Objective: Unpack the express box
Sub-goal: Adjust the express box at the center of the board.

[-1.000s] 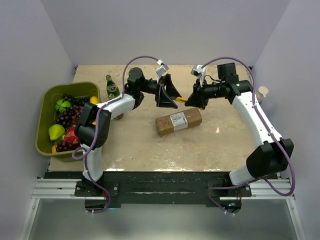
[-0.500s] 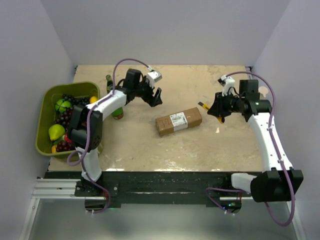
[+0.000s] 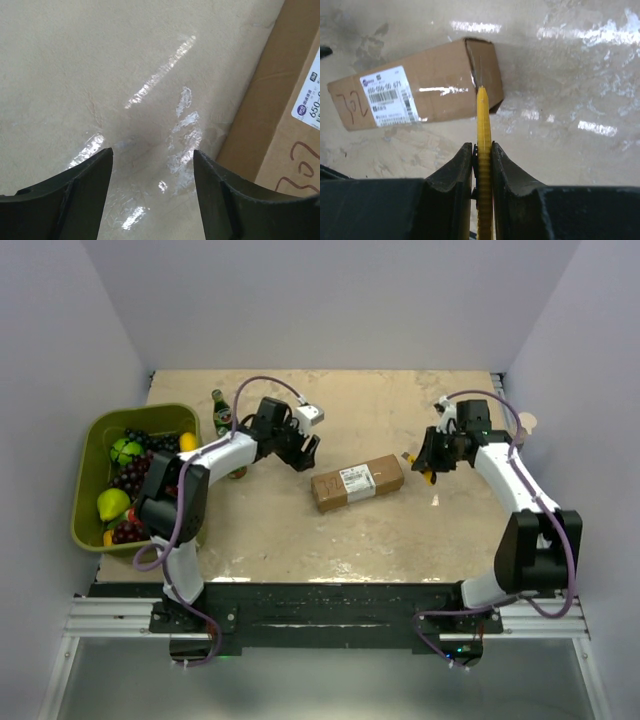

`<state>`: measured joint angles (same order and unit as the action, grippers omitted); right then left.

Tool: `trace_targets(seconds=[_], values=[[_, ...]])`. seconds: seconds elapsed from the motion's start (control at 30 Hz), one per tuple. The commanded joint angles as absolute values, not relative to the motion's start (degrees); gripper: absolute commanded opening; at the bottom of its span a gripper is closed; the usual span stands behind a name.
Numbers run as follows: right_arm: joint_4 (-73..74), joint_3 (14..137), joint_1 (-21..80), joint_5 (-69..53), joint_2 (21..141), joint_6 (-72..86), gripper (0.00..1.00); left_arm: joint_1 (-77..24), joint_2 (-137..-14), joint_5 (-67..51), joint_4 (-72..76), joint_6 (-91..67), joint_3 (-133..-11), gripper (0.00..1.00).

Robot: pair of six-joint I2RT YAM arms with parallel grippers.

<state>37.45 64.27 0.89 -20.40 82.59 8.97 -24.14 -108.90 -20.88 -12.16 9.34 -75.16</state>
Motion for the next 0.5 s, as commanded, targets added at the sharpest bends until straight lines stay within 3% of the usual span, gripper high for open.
trace_targets(seconds=[0.0,0.27,0.4,0.47], values=[[29.45,69.95,1.14,-19.51,87.53,12.30,0.00,-26.63,-105.74,-26.27,-14.32,12.21,-71.03,0.70],[21.62,73.38,1.41,-19.16,93.42,16.97,0.00,-30.49,-98.09,-32.33,-16.35,10.73,-61.09,0.70],[21.62,76.72,1.41,-18.98,95.45,15.74,0.00,-35.58,-93.18,-44.80,-19.94,19.31,-57.14,0.70],[22.14,77.60,1.41,-19.51,95.54,14.68,0.00,-36.91,-91.85,-43.86,-17.85,19.77,-55.73,0.73]])
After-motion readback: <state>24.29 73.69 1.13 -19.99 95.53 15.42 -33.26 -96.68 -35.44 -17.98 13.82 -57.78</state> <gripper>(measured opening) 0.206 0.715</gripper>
